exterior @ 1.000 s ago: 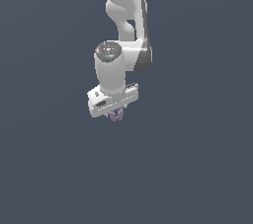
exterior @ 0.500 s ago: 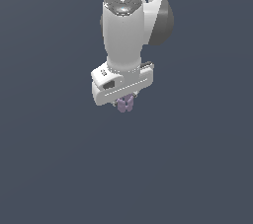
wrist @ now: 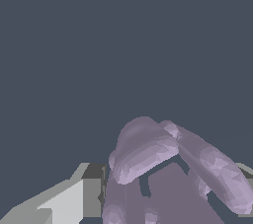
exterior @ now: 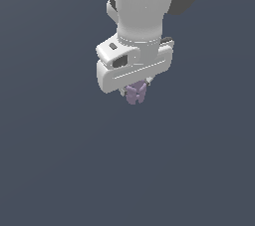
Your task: Pick up the object and move it to a goal position.
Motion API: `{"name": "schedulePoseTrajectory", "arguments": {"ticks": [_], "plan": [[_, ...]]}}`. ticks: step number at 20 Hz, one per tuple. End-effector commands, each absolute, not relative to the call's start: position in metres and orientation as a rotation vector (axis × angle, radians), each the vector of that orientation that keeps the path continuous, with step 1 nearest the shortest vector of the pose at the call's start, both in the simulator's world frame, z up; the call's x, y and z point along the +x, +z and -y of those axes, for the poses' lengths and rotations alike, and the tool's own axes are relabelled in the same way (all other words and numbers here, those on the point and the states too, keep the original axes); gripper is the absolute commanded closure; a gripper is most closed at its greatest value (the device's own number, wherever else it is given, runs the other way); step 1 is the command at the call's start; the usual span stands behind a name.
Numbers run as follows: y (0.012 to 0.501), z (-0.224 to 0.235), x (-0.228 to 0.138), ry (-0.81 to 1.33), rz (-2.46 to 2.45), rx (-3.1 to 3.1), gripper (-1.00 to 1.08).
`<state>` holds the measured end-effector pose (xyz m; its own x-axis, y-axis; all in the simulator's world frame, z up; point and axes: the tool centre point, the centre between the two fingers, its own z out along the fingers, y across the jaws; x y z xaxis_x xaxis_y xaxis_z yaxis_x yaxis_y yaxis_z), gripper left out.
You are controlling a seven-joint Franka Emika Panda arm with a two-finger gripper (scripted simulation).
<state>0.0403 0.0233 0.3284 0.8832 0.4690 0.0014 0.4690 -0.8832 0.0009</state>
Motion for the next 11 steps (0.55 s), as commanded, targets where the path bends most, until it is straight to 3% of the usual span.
{"name": "schedulePoseTrajectory", "arguments": {"ticks": [1,11], "plan": [[0.341,-0.028,0.043,0.000,-0.758,3.048,1.08],[0.360,-0.035,0.049,0.000,-0.758,3.048,1.08]]}}
